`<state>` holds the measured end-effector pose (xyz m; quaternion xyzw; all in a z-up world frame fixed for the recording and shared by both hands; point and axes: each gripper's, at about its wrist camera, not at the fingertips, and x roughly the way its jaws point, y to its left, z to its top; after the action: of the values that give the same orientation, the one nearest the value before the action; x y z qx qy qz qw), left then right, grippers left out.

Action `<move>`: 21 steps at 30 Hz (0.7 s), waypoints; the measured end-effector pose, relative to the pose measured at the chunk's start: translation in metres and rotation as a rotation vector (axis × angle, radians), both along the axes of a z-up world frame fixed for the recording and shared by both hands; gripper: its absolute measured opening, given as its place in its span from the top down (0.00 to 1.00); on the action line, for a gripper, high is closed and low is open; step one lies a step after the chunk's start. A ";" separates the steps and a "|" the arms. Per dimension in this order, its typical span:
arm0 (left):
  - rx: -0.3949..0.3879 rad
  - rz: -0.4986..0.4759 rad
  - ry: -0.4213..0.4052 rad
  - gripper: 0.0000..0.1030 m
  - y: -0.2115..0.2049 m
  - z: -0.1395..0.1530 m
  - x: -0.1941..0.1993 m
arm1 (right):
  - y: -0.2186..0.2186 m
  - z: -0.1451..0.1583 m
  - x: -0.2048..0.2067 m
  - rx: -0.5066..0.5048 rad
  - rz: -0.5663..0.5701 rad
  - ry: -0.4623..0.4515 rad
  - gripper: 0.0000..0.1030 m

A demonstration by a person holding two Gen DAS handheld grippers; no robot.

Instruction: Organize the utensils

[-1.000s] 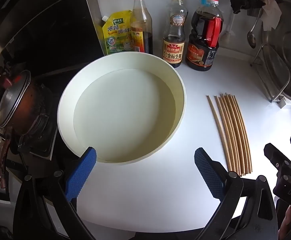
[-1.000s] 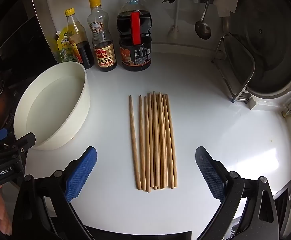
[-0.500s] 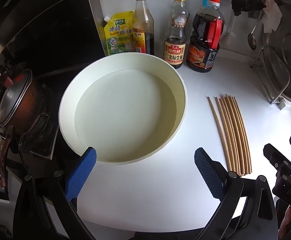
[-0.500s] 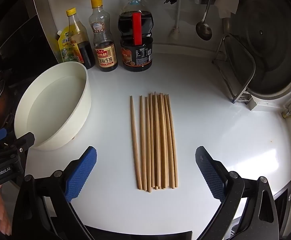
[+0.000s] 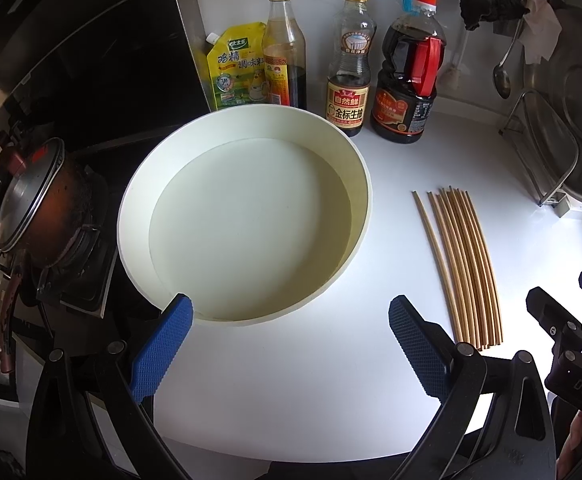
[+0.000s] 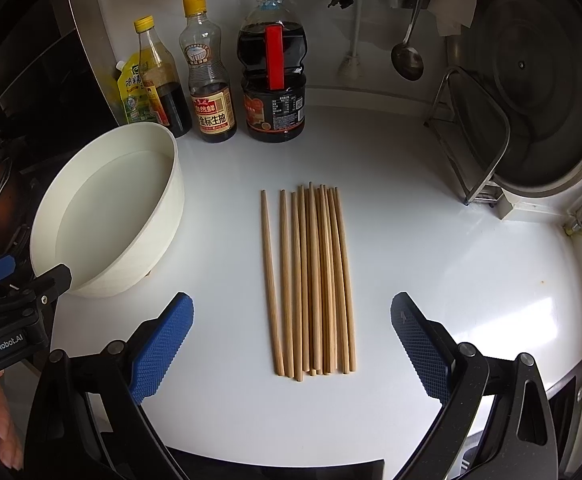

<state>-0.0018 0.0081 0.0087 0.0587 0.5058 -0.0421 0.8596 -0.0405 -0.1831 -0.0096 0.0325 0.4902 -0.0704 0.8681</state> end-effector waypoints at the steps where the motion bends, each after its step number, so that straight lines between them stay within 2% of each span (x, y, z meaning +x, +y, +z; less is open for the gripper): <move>1: -0.001 0.000 0.000 0.06 0.000 0.000 0.000 | 0.000 0.000 0.000 0.000 0.000 0.000 0.08; 21: -0.001 0.002 -0.002 0.06 -0.002 -0.001 -0.001 | -0.002 0.000 -0.003 0.001 -0.002 -0.004 0.08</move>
<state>-0.0027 0.0061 0.0082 0.0580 0.5049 -0.0413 0.8602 -0.0438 -0.1850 -0.0092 0.0336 0.4887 -0.0710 0.8689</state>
